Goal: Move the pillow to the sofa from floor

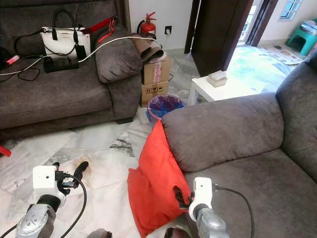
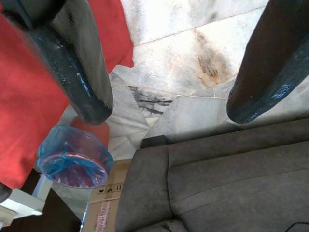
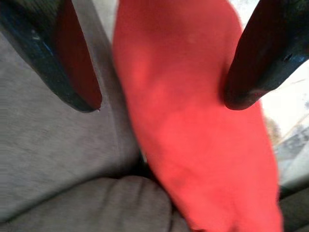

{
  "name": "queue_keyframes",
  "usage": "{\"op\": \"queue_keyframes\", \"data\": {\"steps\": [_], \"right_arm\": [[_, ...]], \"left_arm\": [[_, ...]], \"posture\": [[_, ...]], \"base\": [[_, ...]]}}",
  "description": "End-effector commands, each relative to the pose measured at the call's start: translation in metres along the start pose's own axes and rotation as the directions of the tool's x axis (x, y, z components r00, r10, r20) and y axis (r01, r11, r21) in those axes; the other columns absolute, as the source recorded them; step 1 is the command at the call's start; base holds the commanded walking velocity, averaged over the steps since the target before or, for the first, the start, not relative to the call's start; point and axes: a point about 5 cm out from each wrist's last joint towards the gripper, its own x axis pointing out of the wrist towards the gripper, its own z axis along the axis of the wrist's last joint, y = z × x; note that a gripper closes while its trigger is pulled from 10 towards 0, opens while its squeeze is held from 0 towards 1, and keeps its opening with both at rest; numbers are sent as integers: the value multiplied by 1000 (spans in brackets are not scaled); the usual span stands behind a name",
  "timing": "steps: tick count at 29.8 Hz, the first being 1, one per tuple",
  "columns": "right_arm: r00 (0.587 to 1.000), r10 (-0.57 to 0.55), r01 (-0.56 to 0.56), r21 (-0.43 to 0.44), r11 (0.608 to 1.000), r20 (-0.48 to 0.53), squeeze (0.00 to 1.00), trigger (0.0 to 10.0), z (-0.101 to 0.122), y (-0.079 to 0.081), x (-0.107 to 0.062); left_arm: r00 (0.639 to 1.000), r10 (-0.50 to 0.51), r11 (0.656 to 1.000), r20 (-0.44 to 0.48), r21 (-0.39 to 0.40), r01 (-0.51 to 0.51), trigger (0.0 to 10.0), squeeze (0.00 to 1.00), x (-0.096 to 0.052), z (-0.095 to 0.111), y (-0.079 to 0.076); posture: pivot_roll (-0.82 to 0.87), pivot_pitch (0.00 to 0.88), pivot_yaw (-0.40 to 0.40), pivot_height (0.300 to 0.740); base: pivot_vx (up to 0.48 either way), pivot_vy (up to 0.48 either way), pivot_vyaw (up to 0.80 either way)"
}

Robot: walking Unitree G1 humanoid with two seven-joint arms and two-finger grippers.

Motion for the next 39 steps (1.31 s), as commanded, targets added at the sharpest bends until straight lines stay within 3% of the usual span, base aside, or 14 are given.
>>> {"op": "queue_keyframes", "data": {"steps": [1, 15, 26, 27, 39], "right_arm": [[999, -14, 14, 0, 1000, -38, 1000, 10000, -6, -1, -1], [991, 88, -87, 6, 996, -105, 1000, 10000, -10, 2, -1], [987, 47, -49, -11, 999, -151, 965, 10000, -19, -1, -4], [987, 38, -41, -14, 999, -157, 0, 10000, -20, -1, -4], [983, -7, 2, -25, 1000, -182, 0, 10000, -24, 5, -2]], "left_arm": [[1000, -6, 1000, -6, 0, 6, 10000, 0, -1, 1, 0], [1000, -8, 1000, -19, -1, 8, 10000, 0, -1, 0, -1], [999, -16, 1000, -28, -5, 16, 10000, 0, -3, -1, -2], [999, -19, 1000, -31, -6, 18, 10000, 0, -5, -2, -2], [998, -45, 999, -53, -6, 44, 10000, 0, -10, -3, -3]], "posture": [[221, 167, -30, 631], [218, 160, -25, 631], [223, 168, -28, 631], [226, 171, -26, 631], [247, 194, -12, 631]], "base": [[0, 0, 0], [0, 0, 0], [0, 0, 0], [0, 0, 0], [0, 0, 0]]}}
